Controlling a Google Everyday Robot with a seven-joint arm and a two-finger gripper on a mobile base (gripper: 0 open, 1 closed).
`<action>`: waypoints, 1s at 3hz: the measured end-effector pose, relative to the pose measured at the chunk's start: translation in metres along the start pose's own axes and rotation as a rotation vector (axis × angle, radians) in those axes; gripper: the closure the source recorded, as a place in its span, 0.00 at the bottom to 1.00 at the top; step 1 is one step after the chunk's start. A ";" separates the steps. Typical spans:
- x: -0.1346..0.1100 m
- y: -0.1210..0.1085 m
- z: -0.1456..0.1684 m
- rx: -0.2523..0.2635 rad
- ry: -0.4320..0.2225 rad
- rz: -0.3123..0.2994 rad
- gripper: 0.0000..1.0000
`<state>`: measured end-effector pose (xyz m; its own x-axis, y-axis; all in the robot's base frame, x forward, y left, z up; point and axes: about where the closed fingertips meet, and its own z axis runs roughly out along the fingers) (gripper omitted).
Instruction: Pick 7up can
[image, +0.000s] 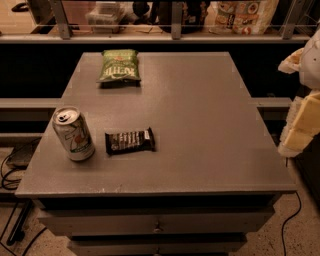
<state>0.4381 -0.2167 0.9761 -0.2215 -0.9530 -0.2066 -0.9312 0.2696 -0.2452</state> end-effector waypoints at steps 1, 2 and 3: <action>0.000 0.000 0.000 0.000 0.000 0.000 0.00; -0.006 0.001 0.004 -0.036 -0.076 -0.017 0.00; -0.026 0.006 0.026 -0.134 -0.252 -0.060 0.00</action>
Offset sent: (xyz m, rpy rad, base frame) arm 0.0025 0.0193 -0.0114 0.2381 0.0622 0.1355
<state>0.4459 -0.1869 0.9551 -0.1011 -0.8978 -0.4286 -0.9741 0.1769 -0.1408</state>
